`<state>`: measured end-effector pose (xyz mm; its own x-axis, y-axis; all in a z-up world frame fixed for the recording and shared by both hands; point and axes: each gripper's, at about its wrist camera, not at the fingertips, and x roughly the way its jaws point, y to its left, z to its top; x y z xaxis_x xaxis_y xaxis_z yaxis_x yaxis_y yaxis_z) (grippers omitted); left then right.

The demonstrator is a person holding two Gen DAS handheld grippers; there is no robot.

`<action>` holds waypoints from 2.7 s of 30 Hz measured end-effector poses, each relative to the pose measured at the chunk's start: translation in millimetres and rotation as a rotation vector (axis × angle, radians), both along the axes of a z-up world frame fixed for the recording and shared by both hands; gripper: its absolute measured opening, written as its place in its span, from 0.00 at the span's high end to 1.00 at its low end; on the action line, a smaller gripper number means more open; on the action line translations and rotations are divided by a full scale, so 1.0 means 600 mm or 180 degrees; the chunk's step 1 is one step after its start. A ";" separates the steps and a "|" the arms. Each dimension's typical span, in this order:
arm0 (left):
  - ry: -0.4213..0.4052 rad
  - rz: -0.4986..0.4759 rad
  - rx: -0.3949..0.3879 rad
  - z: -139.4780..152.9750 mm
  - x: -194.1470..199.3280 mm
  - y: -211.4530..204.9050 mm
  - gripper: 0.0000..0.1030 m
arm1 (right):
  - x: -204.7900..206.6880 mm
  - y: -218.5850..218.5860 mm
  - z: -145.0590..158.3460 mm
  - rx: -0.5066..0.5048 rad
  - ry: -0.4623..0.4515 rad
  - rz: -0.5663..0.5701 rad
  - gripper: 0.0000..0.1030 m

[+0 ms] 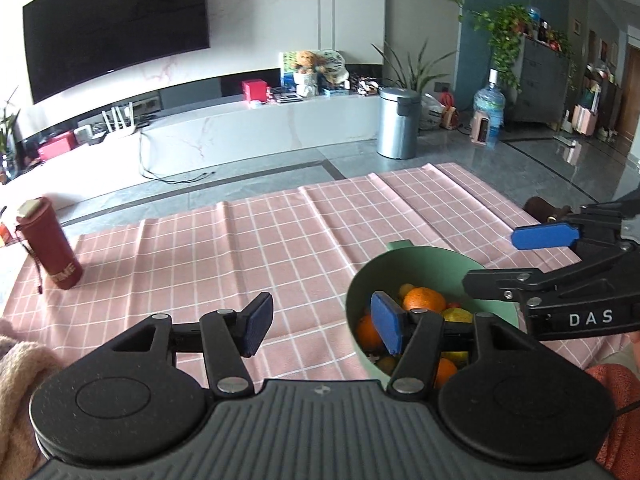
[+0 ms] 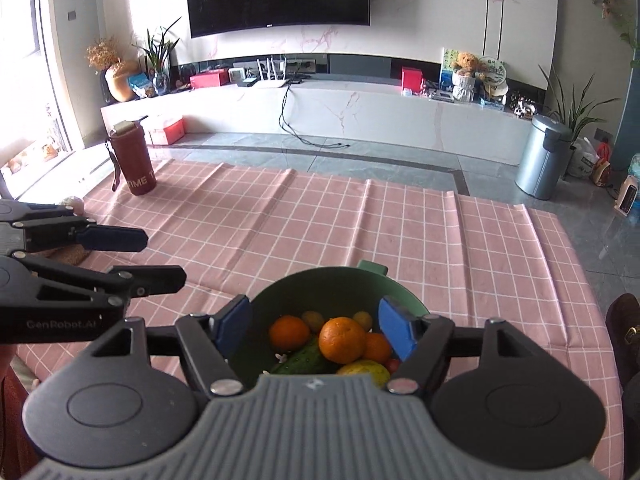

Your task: Organize fruits

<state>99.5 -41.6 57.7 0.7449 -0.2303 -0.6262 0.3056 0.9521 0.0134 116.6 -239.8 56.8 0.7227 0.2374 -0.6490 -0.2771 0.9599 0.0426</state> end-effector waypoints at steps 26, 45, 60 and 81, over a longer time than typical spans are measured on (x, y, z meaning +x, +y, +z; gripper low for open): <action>0.0114 0.0614 0.0320 -0.095 -0.110 0.018 0.27 | -0.194 0.042 -0.072 0.0359 -0.0412 -0.0762 0.20; 0.0591 0.0704 0.0335 -0.154 -0.090 0.022 0.27 | -0.158 0.059 -0.129 0.0217 -0.0172 -0.0720 0.20; 0.0579 0.0723 0.0325 -0.148 -0.090 0.025 0.27 | -0.163 0.058 -0.126 0.0221 -0.0184 -0.0740 0.20; 0.0567 0.0727 0.0335 -0.144 -0.090 0.026 0.27 | -0.161 0.059 -0.129 0.0264 -0.0192 -0.0726 0.19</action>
